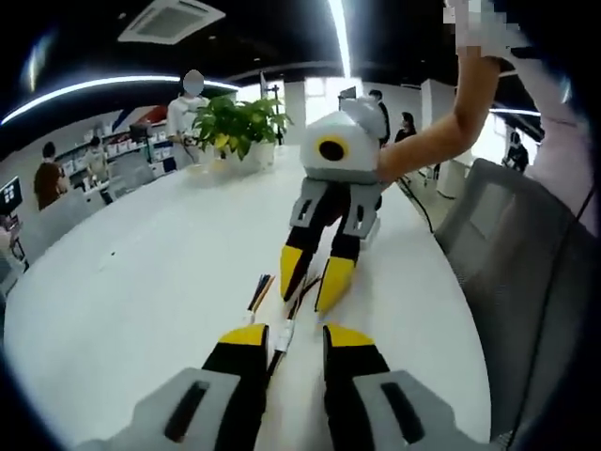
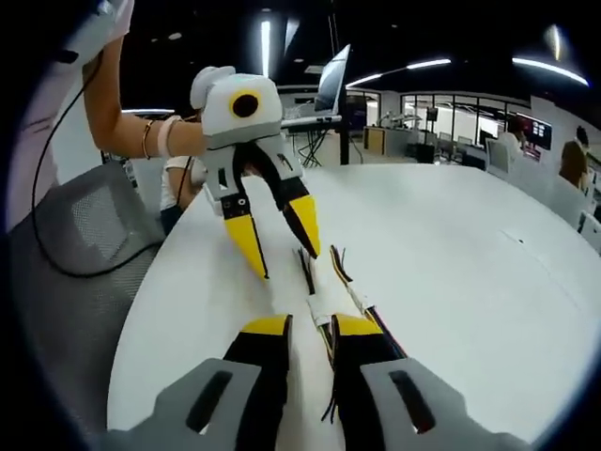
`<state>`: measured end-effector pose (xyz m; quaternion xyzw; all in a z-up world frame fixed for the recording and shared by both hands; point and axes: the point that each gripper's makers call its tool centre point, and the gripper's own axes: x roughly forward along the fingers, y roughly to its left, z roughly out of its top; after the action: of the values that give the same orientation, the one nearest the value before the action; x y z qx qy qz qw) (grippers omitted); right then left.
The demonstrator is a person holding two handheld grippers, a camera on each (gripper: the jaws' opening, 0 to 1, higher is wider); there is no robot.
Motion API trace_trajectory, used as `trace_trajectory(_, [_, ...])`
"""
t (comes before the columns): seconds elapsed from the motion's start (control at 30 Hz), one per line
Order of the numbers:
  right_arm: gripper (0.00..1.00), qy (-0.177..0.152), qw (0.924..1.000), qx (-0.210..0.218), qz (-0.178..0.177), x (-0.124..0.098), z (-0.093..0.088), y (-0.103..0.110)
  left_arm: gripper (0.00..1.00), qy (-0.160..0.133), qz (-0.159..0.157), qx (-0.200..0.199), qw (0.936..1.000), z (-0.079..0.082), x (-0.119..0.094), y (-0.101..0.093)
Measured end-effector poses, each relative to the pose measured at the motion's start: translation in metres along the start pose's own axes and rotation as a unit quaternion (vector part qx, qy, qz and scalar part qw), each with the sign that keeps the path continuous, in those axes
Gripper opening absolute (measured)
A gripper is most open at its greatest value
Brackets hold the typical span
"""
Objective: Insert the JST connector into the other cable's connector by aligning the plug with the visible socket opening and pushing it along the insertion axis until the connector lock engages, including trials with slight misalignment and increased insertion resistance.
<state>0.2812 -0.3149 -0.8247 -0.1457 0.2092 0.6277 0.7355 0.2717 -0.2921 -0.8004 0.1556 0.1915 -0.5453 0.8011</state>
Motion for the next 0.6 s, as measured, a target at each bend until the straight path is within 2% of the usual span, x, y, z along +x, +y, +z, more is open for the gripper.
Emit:
trace_trajectory(0.17, [0.18, -0.010, 0.9996, 0.017, -0.018, -0.005, 0.007, 0.003, 0.16, -0.011, 0.010, -0.029, 0.9995, 0.002, -0.005, -0.005])
trace_trajectory(0.27, [0.21, -0.016, 0.9990, 0.031, -0.030, -0.009, 0.014, 0.006, 0.17, -0.006, 0.017, -0.031, 0.9993, 0.000, -0.010, -0.009])
trace_trajectory(0.37, [0.25, -0.020, 0.9982, 0.045, -0.035, -0.011, 0.018, 0.010, 0.20, -0.010, 0.026, -0.051, 0.9983, 0.003, -0.016, -0.013])
trace_trajectory(0.43, [0.27, -0.030, 0.9972, 0.050, -0.046, -0.015, 0.024, 0.013, 0.20, -0.014, 0.035, -0.068, 0.9969, 0.009, -0.021, -0.015])
trace_trajectory(0.47, [0.28, -0.036, 0.9966, 0.055, -0.049, -0.017, 0.028, 0.015, 0.20, -0.028, 0.042, -0.077, 0.9957, 0.015, -0.023, -0.015])
trace_trajectory(0.6, [0.32, -0.048, 0.9958, 0.058, -0.053, -0.025, 0.039, 0.026, 0.24, -0.040, 0.056, -0.081, 0.9943, 0.025, -0.032, -0.017])
